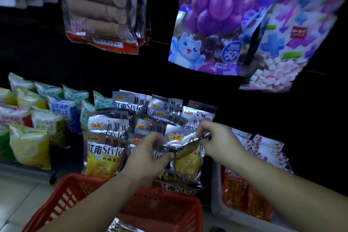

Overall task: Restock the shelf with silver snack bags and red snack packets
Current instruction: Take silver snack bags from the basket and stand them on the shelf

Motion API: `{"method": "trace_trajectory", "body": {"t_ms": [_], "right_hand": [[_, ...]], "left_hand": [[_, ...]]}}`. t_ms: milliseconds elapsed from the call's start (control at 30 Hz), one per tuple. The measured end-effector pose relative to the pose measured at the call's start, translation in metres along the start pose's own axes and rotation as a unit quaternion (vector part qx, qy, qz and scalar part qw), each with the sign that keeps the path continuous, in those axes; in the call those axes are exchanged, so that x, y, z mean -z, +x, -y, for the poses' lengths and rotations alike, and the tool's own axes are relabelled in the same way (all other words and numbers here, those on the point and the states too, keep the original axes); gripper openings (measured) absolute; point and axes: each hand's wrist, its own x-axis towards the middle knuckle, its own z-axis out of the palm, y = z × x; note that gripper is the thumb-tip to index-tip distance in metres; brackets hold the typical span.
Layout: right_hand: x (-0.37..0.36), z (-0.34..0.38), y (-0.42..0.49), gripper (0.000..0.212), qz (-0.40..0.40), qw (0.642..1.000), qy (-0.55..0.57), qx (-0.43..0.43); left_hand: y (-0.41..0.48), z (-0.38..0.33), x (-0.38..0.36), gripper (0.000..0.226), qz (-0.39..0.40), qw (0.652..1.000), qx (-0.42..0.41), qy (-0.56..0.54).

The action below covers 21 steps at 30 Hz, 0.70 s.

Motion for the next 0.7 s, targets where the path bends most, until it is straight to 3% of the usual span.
{"method": "trace_trajectory", "body": {"t_ms": [167, 267, 433, 500, 567, 633, 700], "right_hand": [[0.048, 0.049, -0.024, 0.034, -0.029, 0.992, 0.121, -0.001], [0.069, 0.077, -0.041, 0.031, -0.073, 0.98, 0.183, -0.006], [0.071, 0.107, -0.065, 0.025, -0.15, 0.978, 0.143, 0.031], [0.058, 0.113, -0.074, 0.031, -0.103, 0.955, 0.277, 0.018], [0.042, 0.118, -0.081, 0.033, 0.016, 0.903, 0.429, 0.003], [0.026, 0.12, -0.082, 0.032, 0.061, 0.878, 0.474, 0.019], [0.016, 0.122, -0.081, 0.034, 0.049, 0.885, 0.462, 0.025]], "left_hand": [[-0.021, -0.048, 0.034, 0.025, -0.004, 0.991, -0.029, -0.132], [-0.043, -0.081, 0.059, 0.031, 0.014, 0.993, -0.054, -0.1], [-0.082, -0.104, 0.103, 0.027, -0.058, 0.992, -0.073, -0.084], [-0.096, -0.109, 0.118, 0.024, -0.067, 0.99, -0.066, -0.103], [-0.107, -0.108, 0.13, 0.022, -0.085, 0.987, -0.059, -0.125], [-0.111, -0.101, 0.135, 0.023, -0.095, 0.984, -0.048, -0.143], [-0.114, -0.092, 0.137, 0.026, -0.11, 0.981, -0.017, -0.16]]}}
